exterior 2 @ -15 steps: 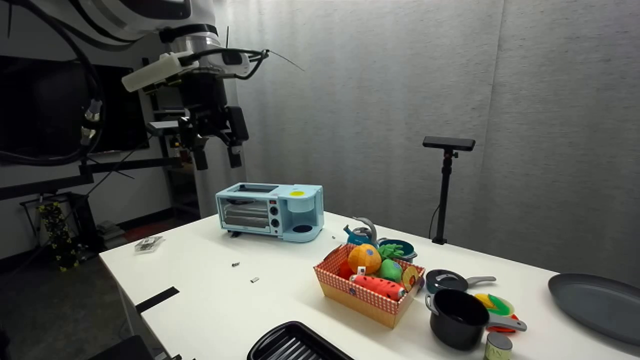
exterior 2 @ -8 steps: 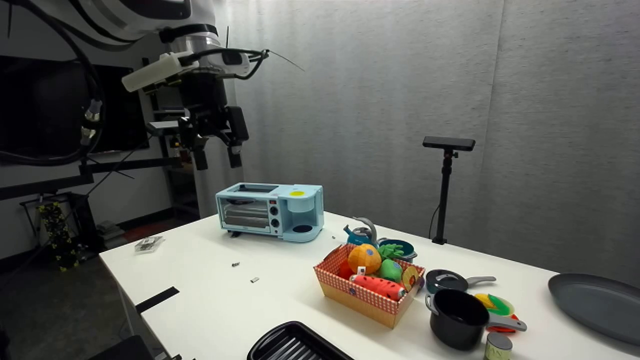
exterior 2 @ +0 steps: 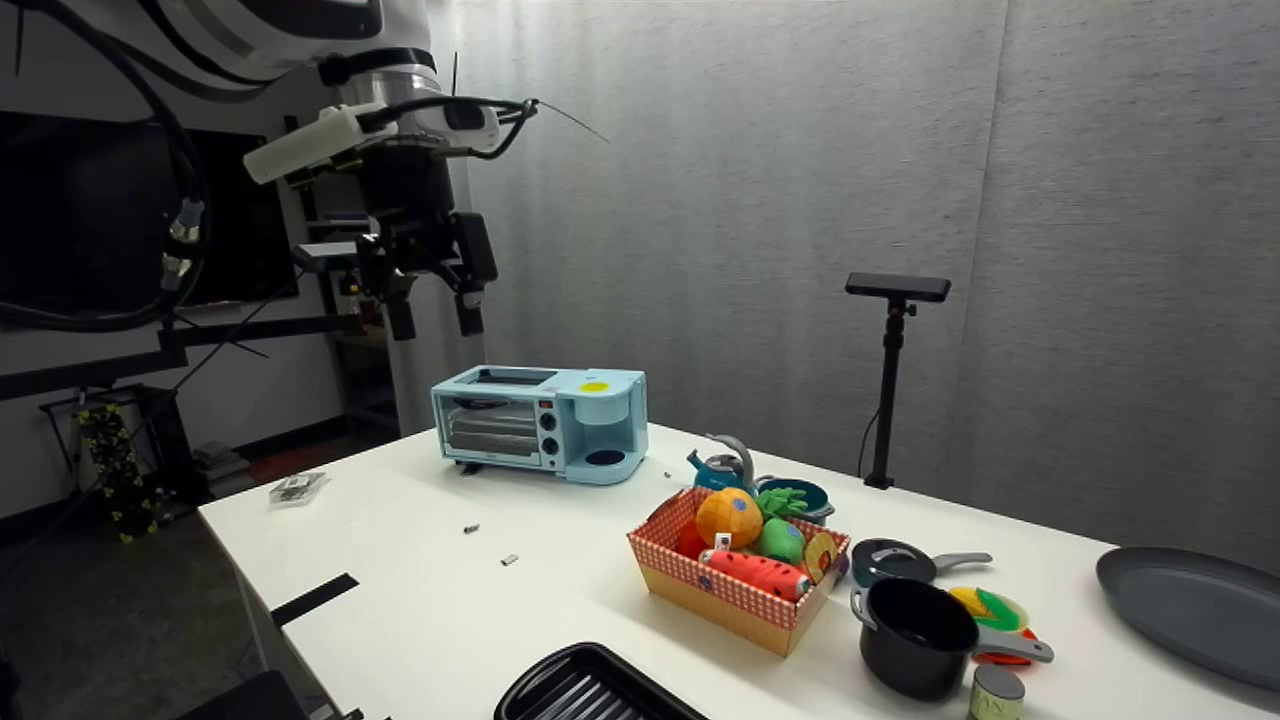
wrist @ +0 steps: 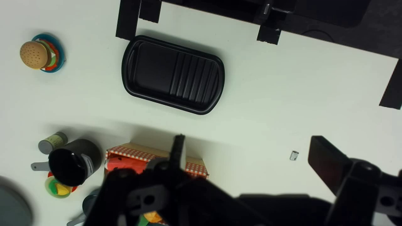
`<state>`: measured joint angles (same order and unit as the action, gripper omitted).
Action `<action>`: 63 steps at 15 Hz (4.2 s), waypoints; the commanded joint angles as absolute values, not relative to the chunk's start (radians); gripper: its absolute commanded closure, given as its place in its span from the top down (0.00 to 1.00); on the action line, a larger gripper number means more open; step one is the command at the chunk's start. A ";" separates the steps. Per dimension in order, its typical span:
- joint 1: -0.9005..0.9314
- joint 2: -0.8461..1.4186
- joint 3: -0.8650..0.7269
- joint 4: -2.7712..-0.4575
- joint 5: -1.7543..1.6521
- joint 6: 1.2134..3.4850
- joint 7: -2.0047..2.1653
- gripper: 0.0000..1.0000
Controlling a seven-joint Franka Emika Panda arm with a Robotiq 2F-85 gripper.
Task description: Put the pineapple toy that is in the box in the black pot
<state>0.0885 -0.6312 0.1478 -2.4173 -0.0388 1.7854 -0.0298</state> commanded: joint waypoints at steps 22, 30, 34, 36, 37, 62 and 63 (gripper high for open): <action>0.090 -0.502 0.091 -2.312 -0.048 1.786 -0.053 1.00; 0.071 -0.490 0.042 -2.247 -0.060 1.778 -0.099 1.00; 0.044 -0.474 0.003 -2.223 -0.063 1.786 -0.108 1.00; 0.031 -0.458 -0.015 -2.210 -0.070 1.789 -0.115 1.00; 0.023 -0.452 -0.025 -2.199 -0.074 1.785 -0.125 1.00; 0.013 -0.368 -0.038 -2.160 -0.120 1.794 -0.192 1.00; 0.013 -0.366 -0.036 -2.154 -0.115 1.799 -0.182 1.00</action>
<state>0.0157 -0.3689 -0.0403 -2.1621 -0.1209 1.7957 -0.1915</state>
